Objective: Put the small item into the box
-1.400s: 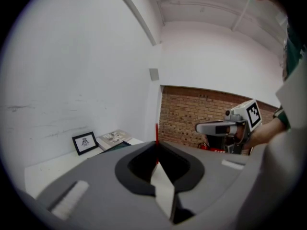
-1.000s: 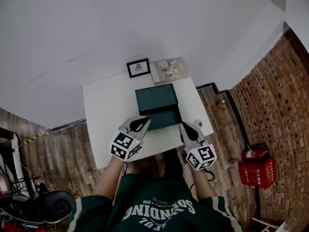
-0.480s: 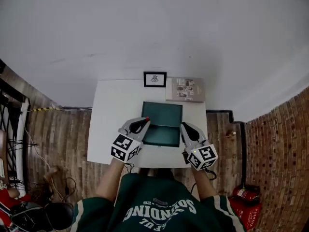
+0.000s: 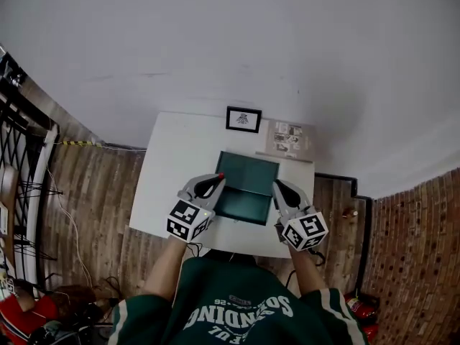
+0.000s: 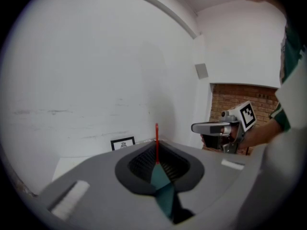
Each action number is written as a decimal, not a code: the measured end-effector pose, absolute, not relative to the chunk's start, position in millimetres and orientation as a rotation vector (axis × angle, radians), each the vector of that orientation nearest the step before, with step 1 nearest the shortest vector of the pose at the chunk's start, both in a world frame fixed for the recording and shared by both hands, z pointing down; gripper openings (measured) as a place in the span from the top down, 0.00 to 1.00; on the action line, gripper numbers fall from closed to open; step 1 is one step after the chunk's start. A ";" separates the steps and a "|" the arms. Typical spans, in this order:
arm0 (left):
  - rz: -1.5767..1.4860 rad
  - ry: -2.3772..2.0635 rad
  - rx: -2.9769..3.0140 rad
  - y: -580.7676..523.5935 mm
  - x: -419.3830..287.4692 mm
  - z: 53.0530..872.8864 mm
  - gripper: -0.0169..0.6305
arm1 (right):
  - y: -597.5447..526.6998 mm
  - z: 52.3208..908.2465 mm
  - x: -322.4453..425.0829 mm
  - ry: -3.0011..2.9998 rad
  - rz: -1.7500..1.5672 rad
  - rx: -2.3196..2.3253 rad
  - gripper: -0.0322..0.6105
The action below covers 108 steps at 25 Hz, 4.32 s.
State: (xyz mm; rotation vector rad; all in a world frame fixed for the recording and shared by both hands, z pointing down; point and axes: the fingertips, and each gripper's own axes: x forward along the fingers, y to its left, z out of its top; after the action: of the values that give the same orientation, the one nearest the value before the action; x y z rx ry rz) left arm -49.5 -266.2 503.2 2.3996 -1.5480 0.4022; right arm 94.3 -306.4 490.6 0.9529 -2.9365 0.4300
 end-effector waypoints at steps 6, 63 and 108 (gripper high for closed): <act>0.422 -1.554 2.409 -265.7 -58.4 501.7 0.88 | -302.6 492.4 85.9 -2.939 0.447 0.954 0.95; 1.439 -0.580 2.327 -240.1 64.2 765.8 0.88 | -268.9 561.9 156.5 -2.643 0.655 1.330 0.95; 1.285 -0.829 2.326 -245.5 41.4 723.4 0.88 | -273.2 560.8 140.8 -2.647 0.585 1.250 0.95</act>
State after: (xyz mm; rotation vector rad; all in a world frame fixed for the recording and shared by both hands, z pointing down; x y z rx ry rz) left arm 41.4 -245.5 723.4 2.3256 -0.8286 1.2848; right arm 140.8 -273.2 560.8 1.2502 -2.6474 0.5853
